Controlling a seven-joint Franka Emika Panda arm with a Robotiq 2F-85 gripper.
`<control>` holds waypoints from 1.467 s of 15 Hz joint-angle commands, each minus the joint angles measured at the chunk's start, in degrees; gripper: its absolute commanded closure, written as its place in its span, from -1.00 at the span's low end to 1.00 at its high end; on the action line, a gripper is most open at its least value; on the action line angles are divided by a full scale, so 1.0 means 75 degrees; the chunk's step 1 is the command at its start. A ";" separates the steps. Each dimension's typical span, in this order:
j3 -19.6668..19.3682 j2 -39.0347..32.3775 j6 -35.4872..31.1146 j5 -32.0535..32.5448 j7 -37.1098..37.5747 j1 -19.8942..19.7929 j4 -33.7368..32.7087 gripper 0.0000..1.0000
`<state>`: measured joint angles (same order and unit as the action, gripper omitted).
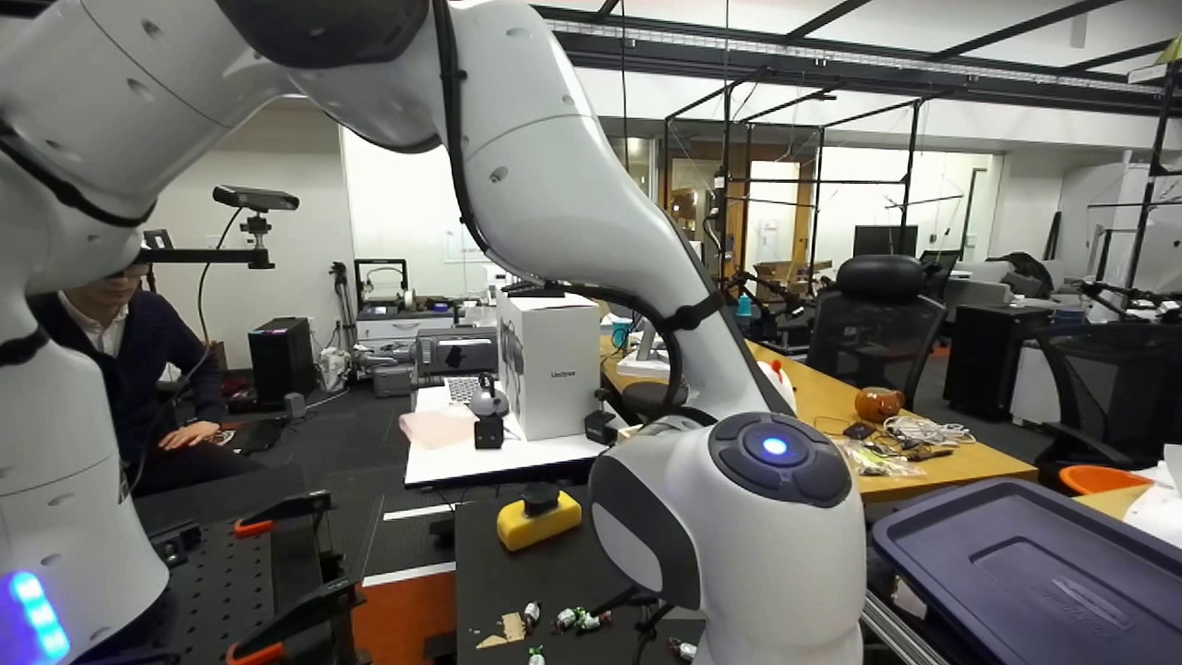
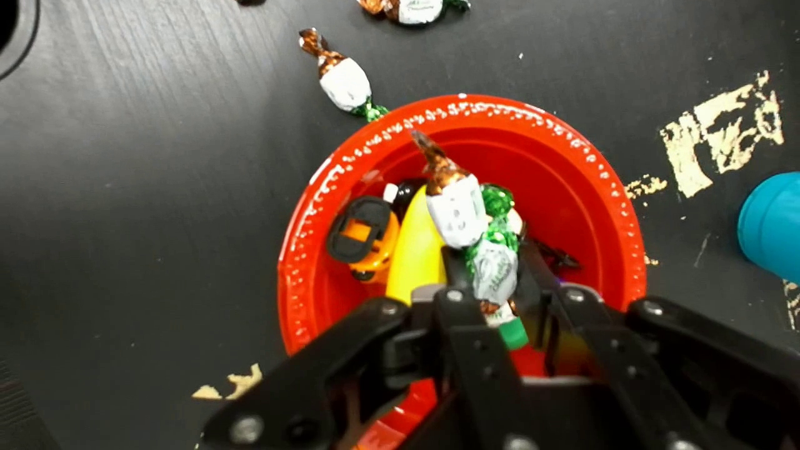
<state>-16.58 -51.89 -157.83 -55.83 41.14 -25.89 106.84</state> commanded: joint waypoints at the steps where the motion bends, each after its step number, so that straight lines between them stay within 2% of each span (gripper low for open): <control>1: -0.0213 0.0166 -0.0661 -0.0303 0.0514 0.0385 0.0355 0.88; 2: -0.0288 0.0142 -0.0871 -0.0290 0.0750 0.0500 0.0398 0.88; 3: -0.0352 0.0118 -0.1073 -0.0266 0.0975 0.0611 0.0442 0.33; 4: -0.0396 0.0101 -0.1232 -0.0229 0.1169 0.0706 0.0484 -0.01; 8: -0.0523 0.0040 -0.1543 -0.0083 0.1720 0.1022 0.0615 -0.57; 11: -0.0489 0.0038 -0.1525 -0.0051 0.1813 0.1065 0.0642 -0.99; 18: -0.0363 0.0172 -0.1317 0.0024 0.1713 0.1124 0.0754 -1.00; 22: -0.0127 0.0308 -0.1264 -0.0015 0.1576 0.1182 0.0937 -1.00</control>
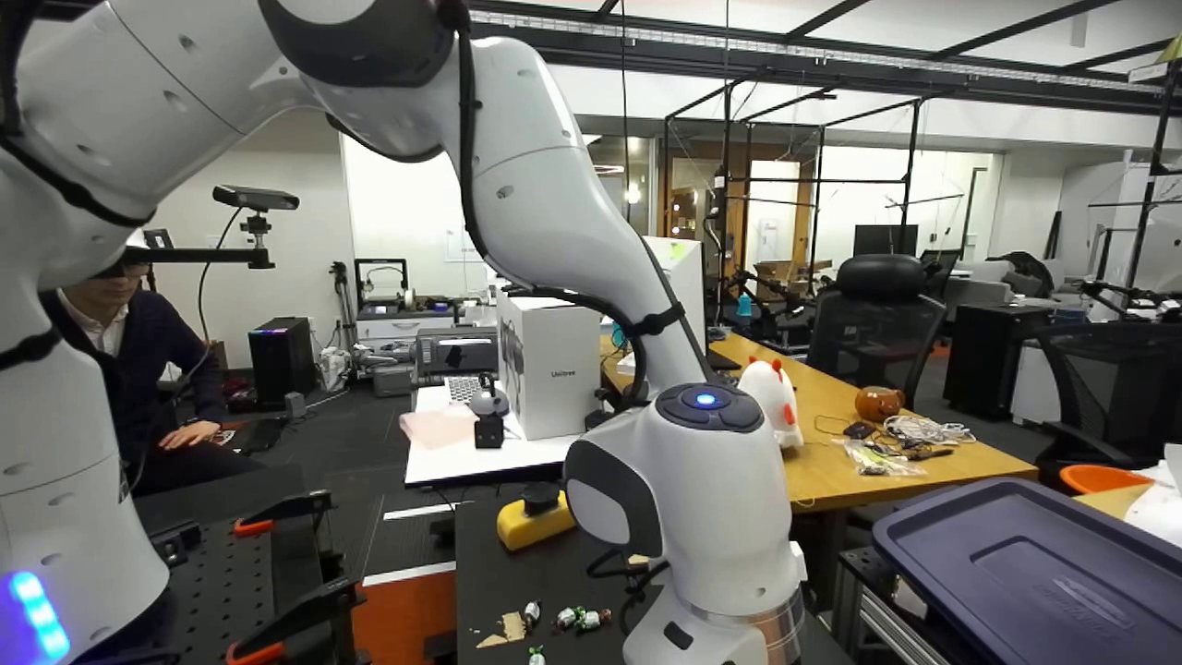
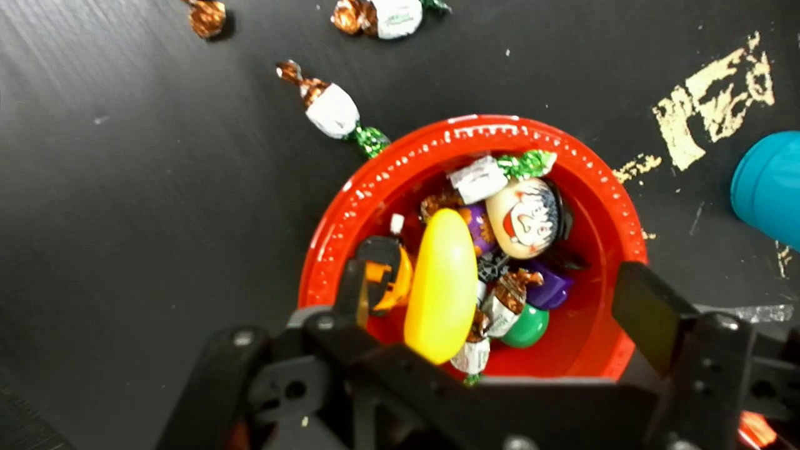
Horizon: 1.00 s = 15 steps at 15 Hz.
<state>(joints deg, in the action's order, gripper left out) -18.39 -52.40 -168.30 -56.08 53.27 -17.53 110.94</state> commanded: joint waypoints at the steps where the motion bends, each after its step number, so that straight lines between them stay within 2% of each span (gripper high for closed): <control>1: 0.0079 0.0392 0.0197 0.0056 0.0041 0.0158 0.0461 -1.00; 10: 0.0074 0.0461 0.0324 0.0045 0.0368 0.0743 0.1032 -1.00; 15: -0.0202 0.0126 0.0403 0.0274 0.1493 0.1293 0.1006 -1.00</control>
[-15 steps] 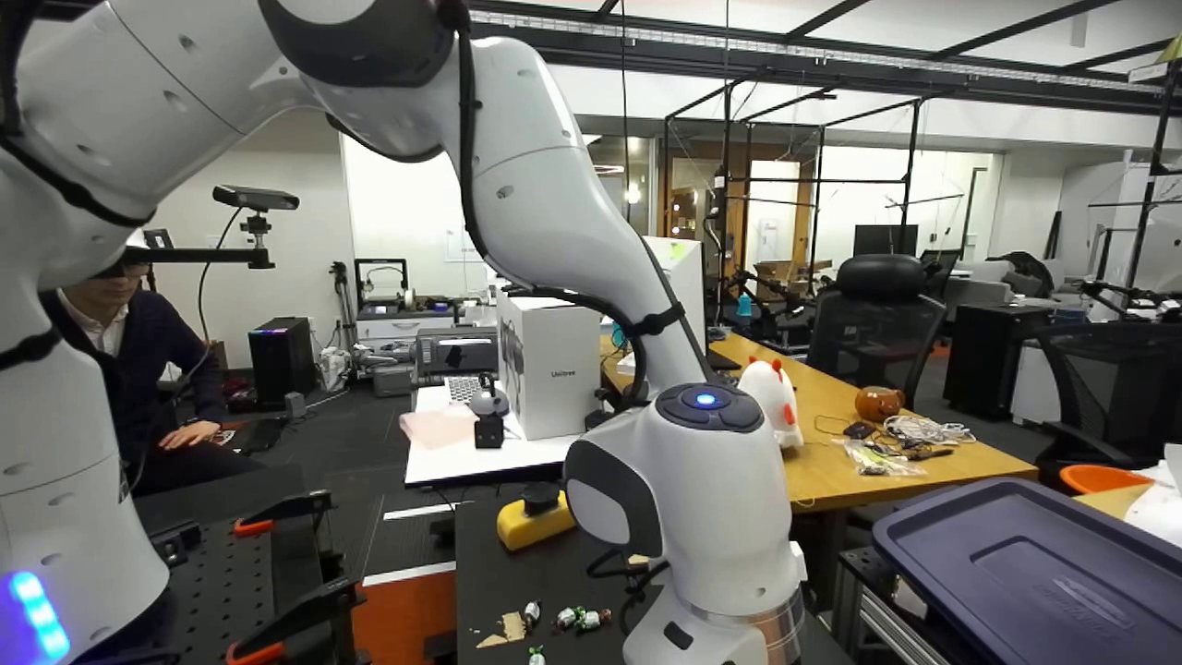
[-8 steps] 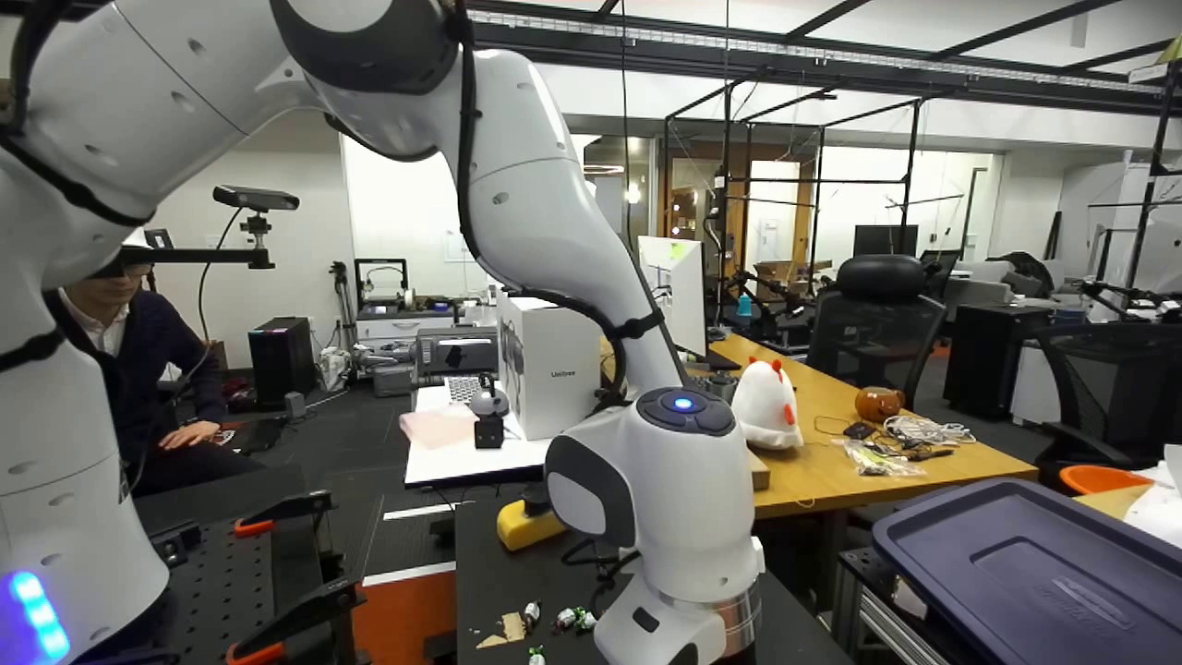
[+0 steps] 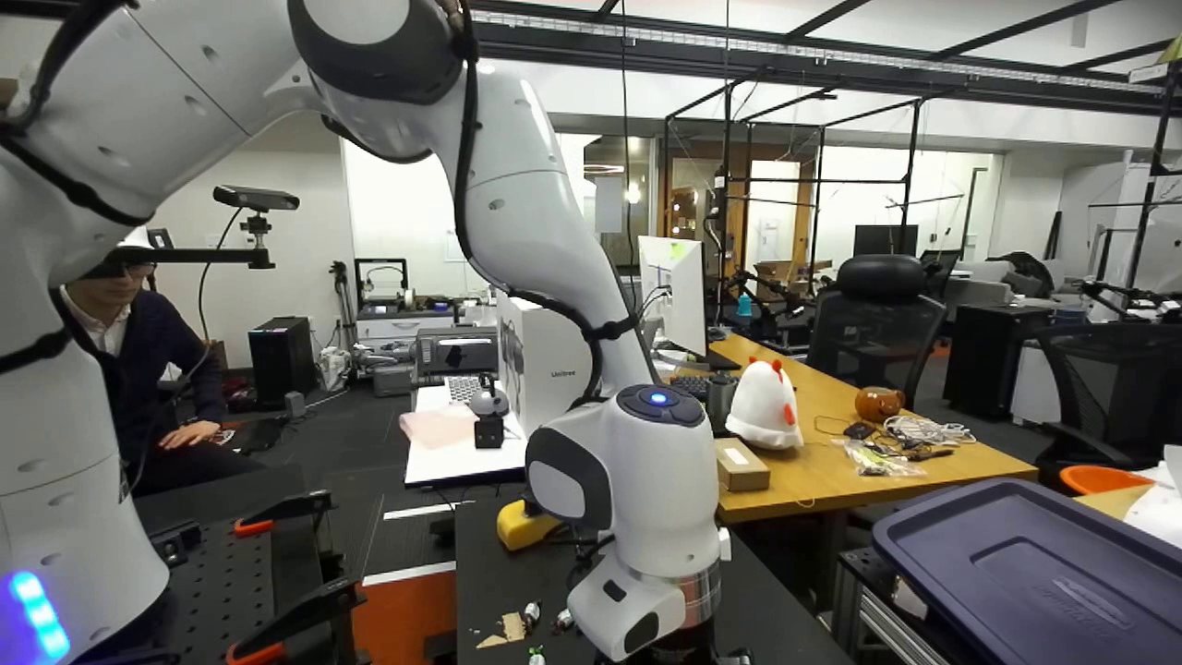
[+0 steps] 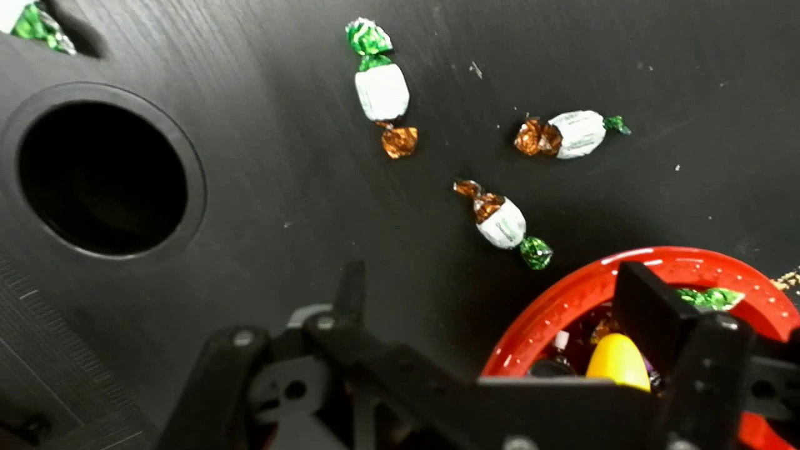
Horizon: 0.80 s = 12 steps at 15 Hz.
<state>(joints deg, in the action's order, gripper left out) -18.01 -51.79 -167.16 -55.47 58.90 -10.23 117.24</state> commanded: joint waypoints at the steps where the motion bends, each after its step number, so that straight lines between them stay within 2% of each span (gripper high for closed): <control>1: -0.0313 -0.0053 0.0244 0.0240 0.1008 0.0358 0.0132 -1.00; 12: -0.0823 -0.0514 0.0182 0.0855 0.2507 0.0257 -0.0068 -1.00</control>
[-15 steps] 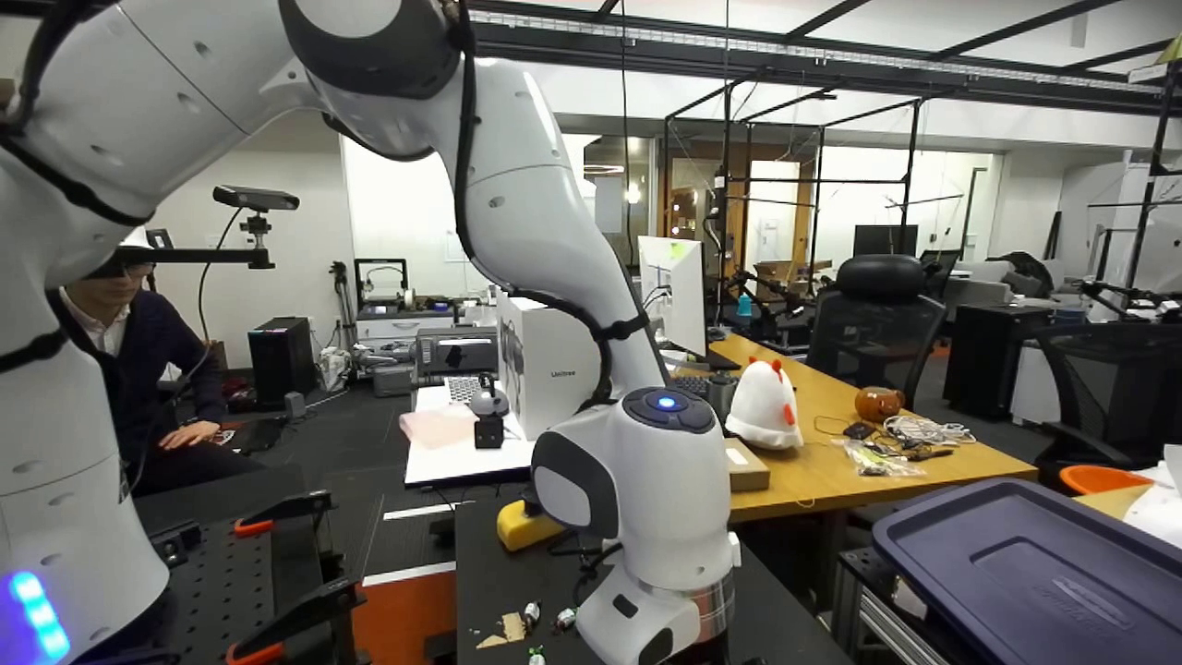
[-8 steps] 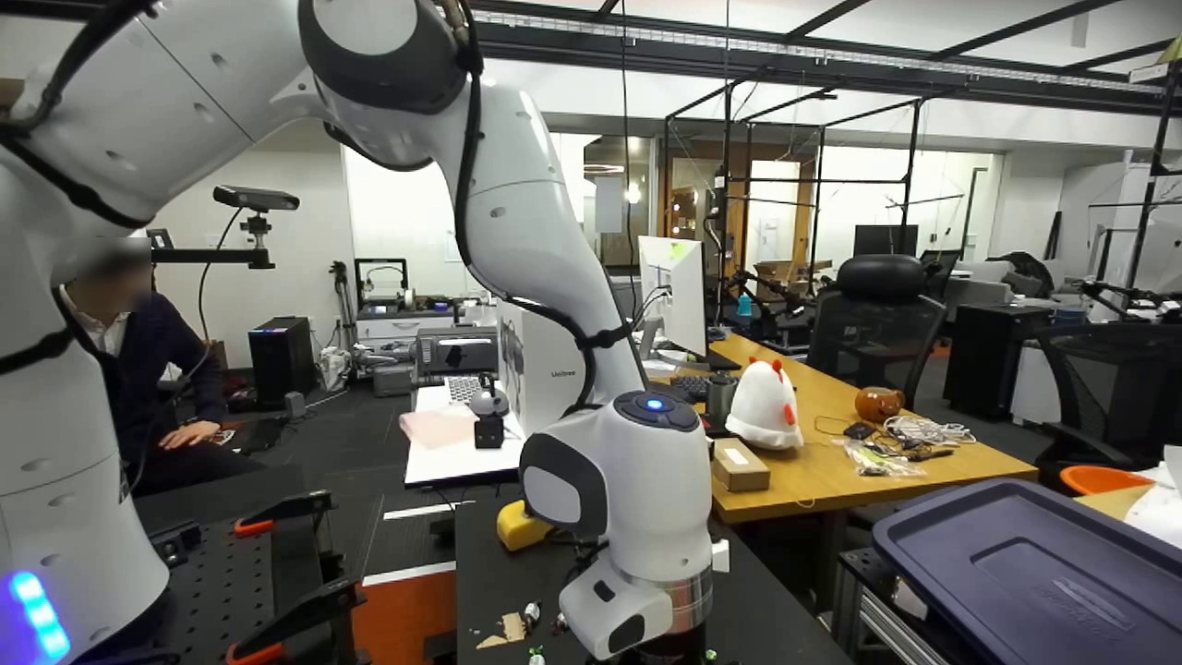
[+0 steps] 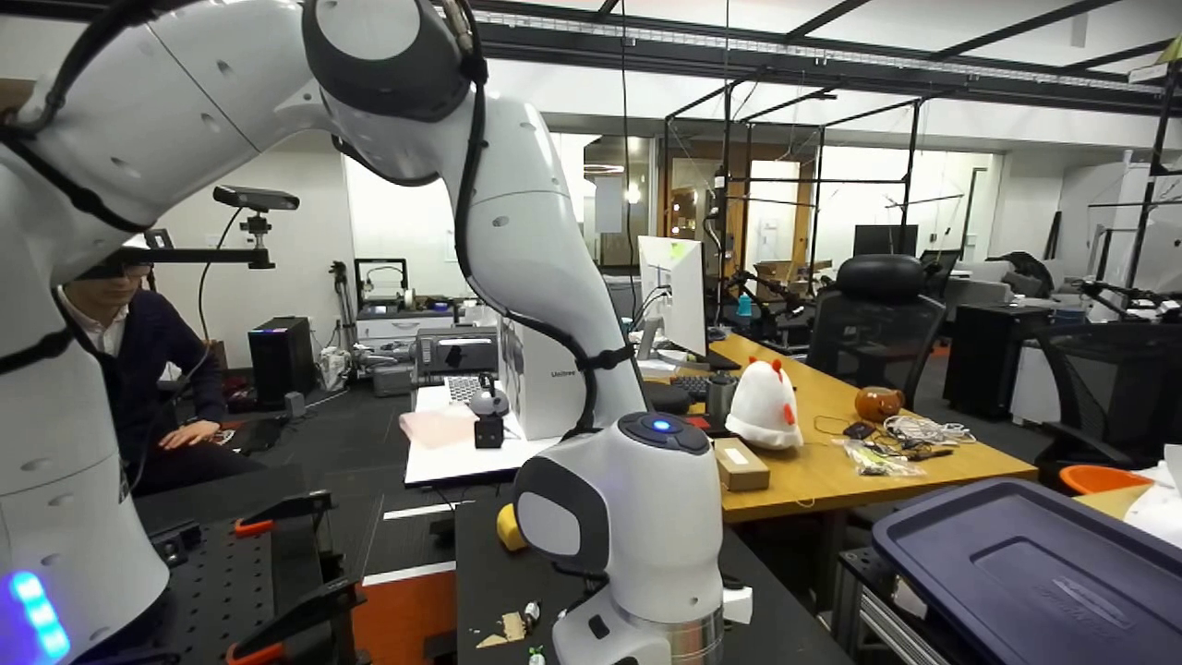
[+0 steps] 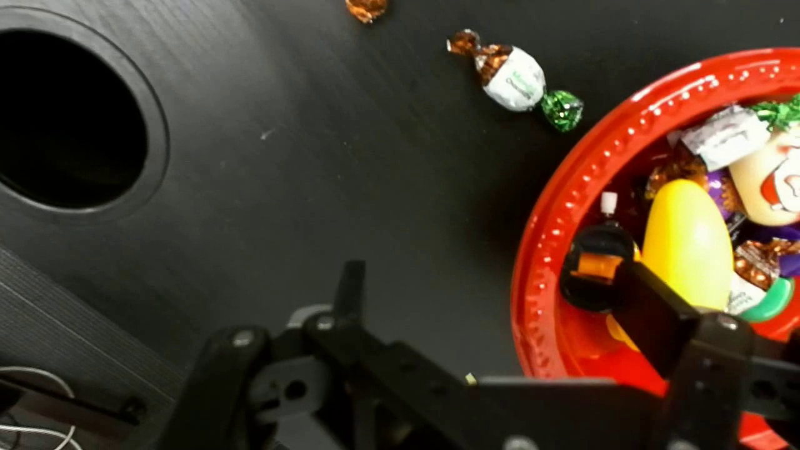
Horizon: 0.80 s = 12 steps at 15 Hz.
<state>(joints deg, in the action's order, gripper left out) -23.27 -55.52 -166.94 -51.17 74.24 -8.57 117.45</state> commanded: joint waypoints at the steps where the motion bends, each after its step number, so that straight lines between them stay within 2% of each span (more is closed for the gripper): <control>1: -0.0117 -0.0029 0.0161 0.0364 0.0538 0.0013 -0.0123 -1.00; 12: -0.0016 -0.0575 0.0153 0.0971 0.1326 -0.0125 -0.0715 -1.00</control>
<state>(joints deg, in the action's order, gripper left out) -23.59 -58.80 -166.81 -45.65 81.39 -8.72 114.03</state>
